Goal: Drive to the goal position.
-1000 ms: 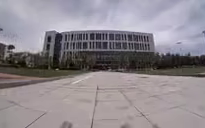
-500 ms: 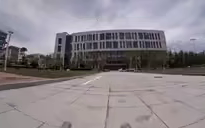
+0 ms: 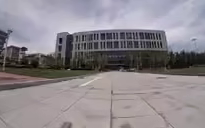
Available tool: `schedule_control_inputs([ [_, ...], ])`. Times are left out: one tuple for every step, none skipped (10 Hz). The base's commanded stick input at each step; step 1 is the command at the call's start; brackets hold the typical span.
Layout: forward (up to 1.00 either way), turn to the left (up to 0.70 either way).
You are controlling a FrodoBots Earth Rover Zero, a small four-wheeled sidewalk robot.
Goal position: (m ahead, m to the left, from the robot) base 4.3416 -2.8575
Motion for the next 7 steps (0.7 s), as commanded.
schedule_control_inputs([
  [0.70, 0.00],
  [0.70, 0.00],
  [0.70, 0.00],
  [0.70, 0.00],
  [0.70, -0.01],
  [0.70, 0.00],
  [0.70, 0.00],
])
